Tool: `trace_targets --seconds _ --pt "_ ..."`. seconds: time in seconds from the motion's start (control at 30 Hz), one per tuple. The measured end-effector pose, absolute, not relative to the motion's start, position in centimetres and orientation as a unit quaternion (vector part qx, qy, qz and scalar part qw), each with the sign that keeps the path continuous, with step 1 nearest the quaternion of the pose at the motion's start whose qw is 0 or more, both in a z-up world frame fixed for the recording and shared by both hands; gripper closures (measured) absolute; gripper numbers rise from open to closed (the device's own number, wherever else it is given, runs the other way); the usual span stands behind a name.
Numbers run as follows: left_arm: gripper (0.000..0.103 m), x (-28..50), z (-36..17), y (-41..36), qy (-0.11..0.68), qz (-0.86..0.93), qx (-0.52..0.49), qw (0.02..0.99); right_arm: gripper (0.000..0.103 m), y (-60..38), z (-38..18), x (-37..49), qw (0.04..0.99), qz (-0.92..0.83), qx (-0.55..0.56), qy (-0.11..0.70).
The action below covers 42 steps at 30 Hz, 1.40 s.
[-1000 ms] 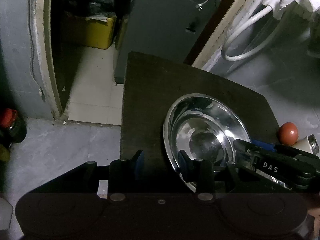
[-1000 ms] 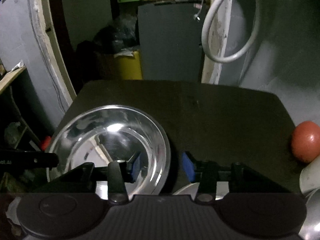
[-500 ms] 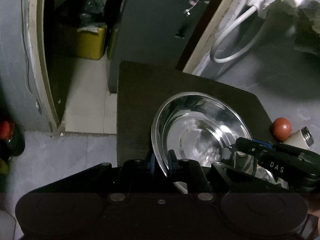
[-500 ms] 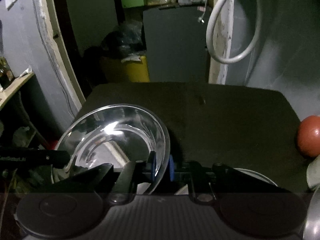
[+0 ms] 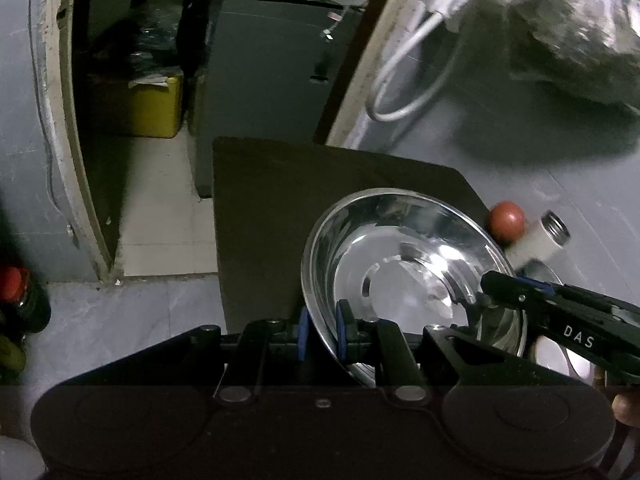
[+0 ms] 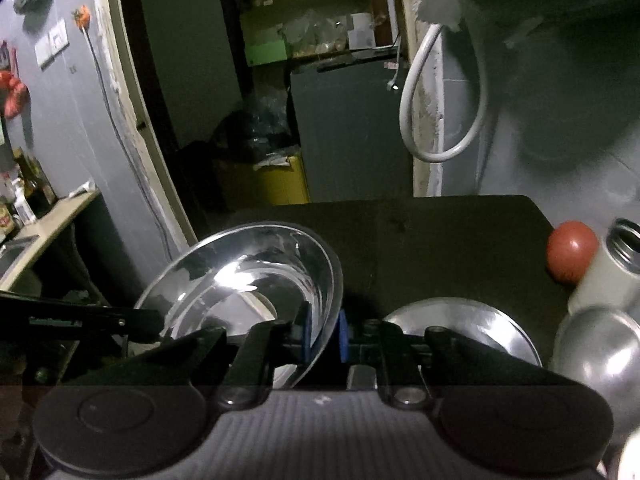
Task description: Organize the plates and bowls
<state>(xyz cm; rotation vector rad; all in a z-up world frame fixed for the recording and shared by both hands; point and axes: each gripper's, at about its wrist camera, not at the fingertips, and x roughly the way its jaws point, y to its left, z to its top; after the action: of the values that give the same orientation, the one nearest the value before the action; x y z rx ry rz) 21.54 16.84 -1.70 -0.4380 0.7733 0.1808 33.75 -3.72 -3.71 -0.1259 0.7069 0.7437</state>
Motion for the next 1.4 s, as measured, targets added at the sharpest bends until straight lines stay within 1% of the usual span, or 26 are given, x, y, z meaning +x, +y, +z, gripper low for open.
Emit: trace_targets --seconds 0.3,0.73,1.07,1.4 --pt "0.089 18.7 -1.9 13.6 0.400 0.063 -0.193 0.894 0.087 -8.1 -3.5 29.1 0.872 0.335 -0.031 0.357" --pt "0.087 16.7 -4.2 11.7 0.444 0.050 -0.158 0.880 0.086 -11.2 -5.5 24.8 0.864 0.313 -0.013 0.395" --pt "0.086 17.2 -5.1 10.5 0.461 0.048 -0.113 0.879 0.084 -10.9 -6.5 23.3 0.861 0.300 -0.045 0.408" --pt "0.085 17.7 -5.9 10.0 0.470 0.048 -0.096 0.876 0.082 -10.1 -7.2 22.4 0.861 0.284 -0.091 0.413"
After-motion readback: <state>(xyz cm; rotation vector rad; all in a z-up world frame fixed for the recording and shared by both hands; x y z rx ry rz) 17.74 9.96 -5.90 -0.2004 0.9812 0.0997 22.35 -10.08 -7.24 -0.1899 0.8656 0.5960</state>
